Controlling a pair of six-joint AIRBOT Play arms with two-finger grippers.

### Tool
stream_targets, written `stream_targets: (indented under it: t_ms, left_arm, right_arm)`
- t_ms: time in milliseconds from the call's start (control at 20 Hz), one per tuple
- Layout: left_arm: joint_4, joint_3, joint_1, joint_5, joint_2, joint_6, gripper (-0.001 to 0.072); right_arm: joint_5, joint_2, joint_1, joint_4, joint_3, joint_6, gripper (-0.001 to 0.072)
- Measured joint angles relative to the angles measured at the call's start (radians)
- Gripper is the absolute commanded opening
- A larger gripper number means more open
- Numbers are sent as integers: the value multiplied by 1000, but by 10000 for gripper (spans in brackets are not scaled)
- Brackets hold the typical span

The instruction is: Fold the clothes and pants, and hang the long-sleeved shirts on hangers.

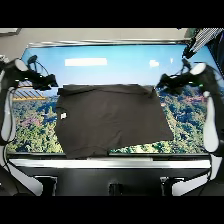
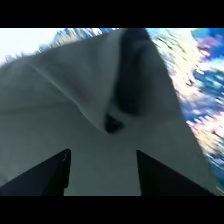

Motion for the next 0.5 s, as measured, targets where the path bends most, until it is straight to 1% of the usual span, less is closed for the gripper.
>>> stream_targets:
  t_ms: [100,200,350,500]
  left_arm:
    - [-37,-31,48,-52,74,30,463]
    - [-94,-110,100,-83,164,67,463]
    - [-165,-298,171,-91,323,110,463]
    - [-200,-506,222,-68,473,129,463]
  right_arm:
    - [103,56,-83,2,-40,-103,475]
    - [165,122,-163,3,-135,-175,475]
    - [193,225,-266,-5,-350,-241,475]
    - [172,306,-328,-20,-566,-288,476]
